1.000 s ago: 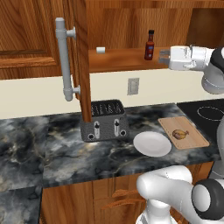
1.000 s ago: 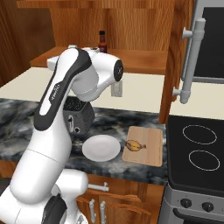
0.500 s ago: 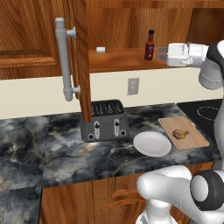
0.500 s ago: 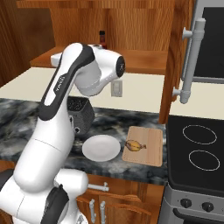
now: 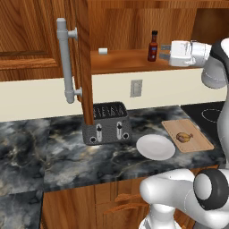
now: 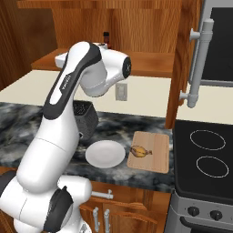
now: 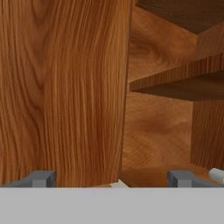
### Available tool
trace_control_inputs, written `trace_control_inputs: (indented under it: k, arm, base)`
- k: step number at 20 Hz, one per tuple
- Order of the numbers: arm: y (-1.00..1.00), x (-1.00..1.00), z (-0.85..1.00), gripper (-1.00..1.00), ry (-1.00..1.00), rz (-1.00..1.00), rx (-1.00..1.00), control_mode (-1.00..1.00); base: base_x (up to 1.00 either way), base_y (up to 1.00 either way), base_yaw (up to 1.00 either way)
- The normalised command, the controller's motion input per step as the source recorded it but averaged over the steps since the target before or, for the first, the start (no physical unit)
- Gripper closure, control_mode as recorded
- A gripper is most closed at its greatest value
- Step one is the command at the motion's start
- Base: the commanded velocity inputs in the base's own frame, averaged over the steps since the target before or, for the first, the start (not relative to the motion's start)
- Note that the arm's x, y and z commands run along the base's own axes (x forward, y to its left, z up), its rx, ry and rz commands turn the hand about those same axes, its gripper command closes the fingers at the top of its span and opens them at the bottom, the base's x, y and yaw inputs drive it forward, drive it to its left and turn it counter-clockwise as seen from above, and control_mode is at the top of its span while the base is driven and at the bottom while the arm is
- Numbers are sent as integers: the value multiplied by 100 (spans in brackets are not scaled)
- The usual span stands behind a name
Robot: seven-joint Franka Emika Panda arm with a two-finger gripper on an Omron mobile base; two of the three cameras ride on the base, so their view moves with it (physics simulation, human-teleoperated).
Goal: Pick the chicken drumstick from the plate and place it on the cutting board. Then pick the condiment bottle from the cabinet and place it next to the cutting board.
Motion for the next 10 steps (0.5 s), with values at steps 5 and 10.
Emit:
trace_control_inputs:
  k: [5, 10]
  arm:
    - [-5, 0, 0, -100, -4, 0, 0, -100]
    - [-10, 0, 0, -100, -1, 0, 0, -100]
  base:
    - [0, 0, 0]
    - [0, 0, 0]
